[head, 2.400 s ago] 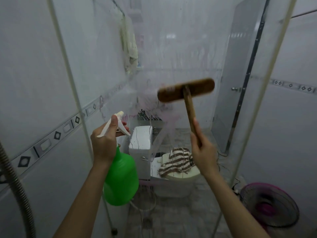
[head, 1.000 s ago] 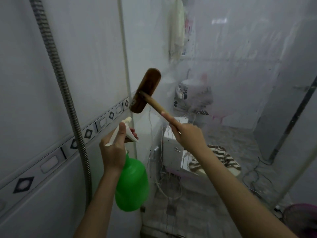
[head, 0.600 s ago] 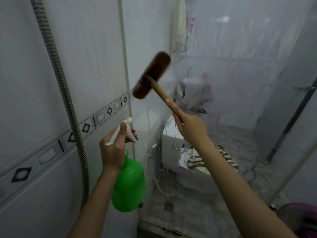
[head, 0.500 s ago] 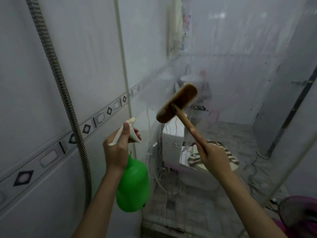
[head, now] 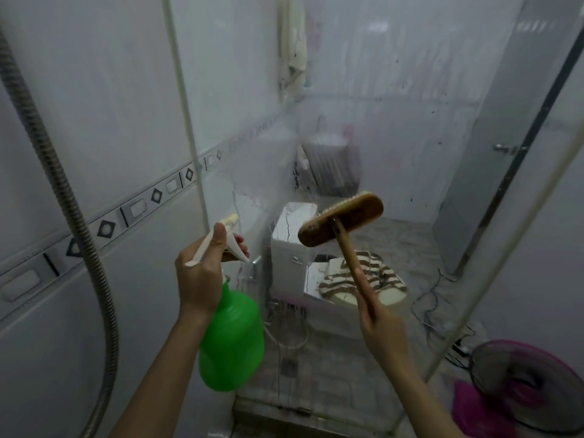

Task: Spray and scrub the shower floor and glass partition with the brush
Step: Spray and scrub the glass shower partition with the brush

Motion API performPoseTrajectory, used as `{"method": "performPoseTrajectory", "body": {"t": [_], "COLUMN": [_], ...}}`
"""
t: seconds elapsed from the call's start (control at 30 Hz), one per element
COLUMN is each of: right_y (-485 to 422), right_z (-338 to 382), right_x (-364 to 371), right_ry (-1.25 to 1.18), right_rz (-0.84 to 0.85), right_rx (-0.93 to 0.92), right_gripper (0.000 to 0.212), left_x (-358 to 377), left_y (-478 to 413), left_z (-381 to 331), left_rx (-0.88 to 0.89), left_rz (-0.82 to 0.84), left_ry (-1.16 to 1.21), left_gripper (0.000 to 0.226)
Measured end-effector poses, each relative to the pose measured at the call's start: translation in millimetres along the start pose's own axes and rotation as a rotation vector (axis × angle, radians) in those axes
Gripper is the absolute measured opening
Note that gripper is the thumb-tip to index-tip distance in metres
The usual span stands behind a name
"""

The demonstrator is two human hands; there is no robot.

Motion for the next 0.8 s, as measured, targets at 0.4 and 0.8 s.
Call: {"method": "performPoseTrajectory", "body": {"t": [0.4,0.8], "right_y": [-16,-61], "right_z": [-37,-25], "right_x": [-63,-48], "right_ry": [-0.140,-0.219], "right_rz": [-0.210,-0.428], "right_rx": [0.010,-0.284], "right_gripper": [0.063,0.051], "left_x": [86,128], "left_y": [26,21], "left_z": [7,68], "left_rx": [-0.035,0.118], "left_rz": [0.065,0.005], "left_ry": [0.075,0.113], "left_gripper": [0.041,0.058]}}
Point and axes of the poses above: each hand's wrist, its own y-axis away from the middle knuckle, its own x-axis out of the palm, z = x × y, the point moved 6 cm from there along -y, towards the middle knuckle, and after that the axes turned 2 degrees about y, right-handed, at the moved point
